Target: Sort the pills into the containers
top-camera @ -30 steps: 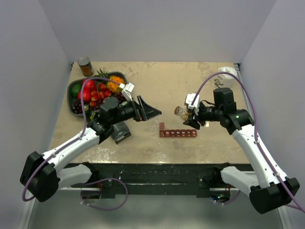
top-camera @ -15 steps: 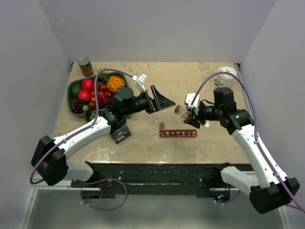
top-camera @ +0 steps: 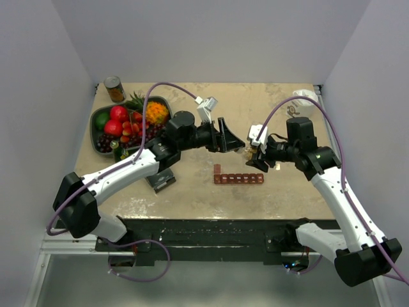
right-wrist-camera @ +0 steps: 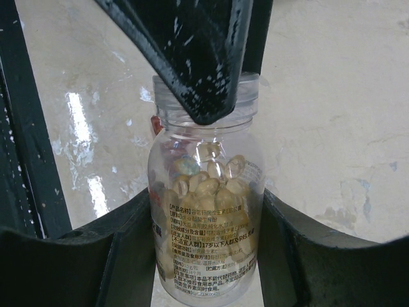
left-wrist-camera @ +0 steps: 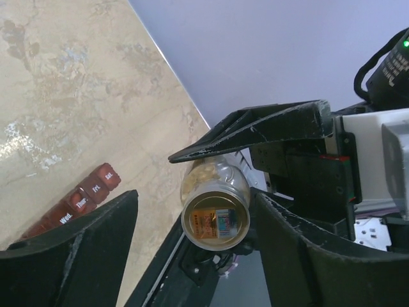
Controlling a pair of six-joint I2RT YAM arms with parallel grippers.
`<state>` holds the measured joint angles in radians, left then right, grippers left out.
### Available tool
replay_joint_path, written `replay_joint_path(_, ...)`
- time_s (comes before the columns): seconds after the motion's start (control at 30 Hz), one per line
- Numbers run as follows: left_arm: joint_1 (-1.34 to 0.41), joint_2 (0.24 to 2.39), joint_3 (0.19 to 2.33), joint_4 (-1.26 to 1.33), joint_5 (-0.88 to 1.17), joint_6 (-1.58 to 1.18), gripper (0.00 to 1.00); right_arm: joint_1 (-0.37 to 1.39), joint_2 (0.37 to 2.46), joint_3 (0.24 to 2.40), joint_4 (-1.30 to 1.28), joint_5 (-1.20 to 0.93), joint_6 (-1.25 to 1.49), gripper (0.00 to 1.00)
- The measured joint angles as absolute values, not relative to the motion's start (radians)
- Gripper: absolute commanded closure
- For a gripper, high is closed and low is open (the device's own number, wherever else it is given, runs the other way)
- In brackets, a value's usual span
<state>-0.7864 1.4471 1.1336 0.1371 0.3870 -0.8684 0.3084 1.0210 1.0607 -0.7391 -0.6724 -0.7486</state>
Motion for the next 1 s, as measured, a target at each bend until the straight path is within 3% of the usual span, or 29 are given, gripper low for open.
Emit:
replay_joint_path(0.1,-0.794,1.459,1.142,0.126,0.398,-0.841,0.30,0.308,1.021,1.061,-0.739,-0.672,-0.748,1.00)
replay_joint_path(0.17,-0.799,1.461,1.147,0.114,0.409,-0.825,0.39,0.308,1.021,1.061,-0.739,-0.672,-0.744,1.00)
replay_joint_path(0.2,-0.801,1.462,1.150,0.109,0.415,-0.817,0.46,0.308,1.021,1.061,-0.739,-0.672,-0.744,1.00)
replay_joint_path(0.23,-0.803,1.464,1.155,0.106,0.421,-0.812,0.58,0.308,1.021,1.061,-0.739,-0.672,-0.744,1.00)
replay_joint_path(0.33,-0.809,1.468,1.169,0.107,0.441,-0.791,0.71,0.308,1.022,1.061,-0.740,-0.672,-0.740,1.00)
replay_joint_path(0.7,-0.793,1.474,1.184,0.093,0.643,-0.432,0.77,0.305,1.027,1.047,-0.764,-0.777,-0.662,1.00)
replay_joint_path(0.77,-0.788,1.473,1.188,0.067,0.733,-0.281,0.73,0.302,1.028,1.032,-0.772,-0.834,-0.633,1.00)
replay_joint_path(0.87,-0.786,1.463,1.188,0.014,0.829,-0.094,0.57,0.301,1.035,1.001,-0.784,-0.928,-0.585,1.00)
replay_joint_path(0.9,-0.786,1.457,1.188,-0.010,0.851,-0.032,0.43,0.301,1.040,0.990,-0.780,-0.962,-0.568,1.00)
replay_joint_path(0.97,-0.786,1.443,1.188,-0.049,0.875,0.061,0.29,0.302,1.048,0.966,-0.759,-1.029,-0.522,1.00)
replay_joint_path(1.0,-0.788,1.436,1.188,-0.070,0.878,0.107,0.11,0.303,1.051,0.960,-0.736,-1.059,-0.500,1.00)
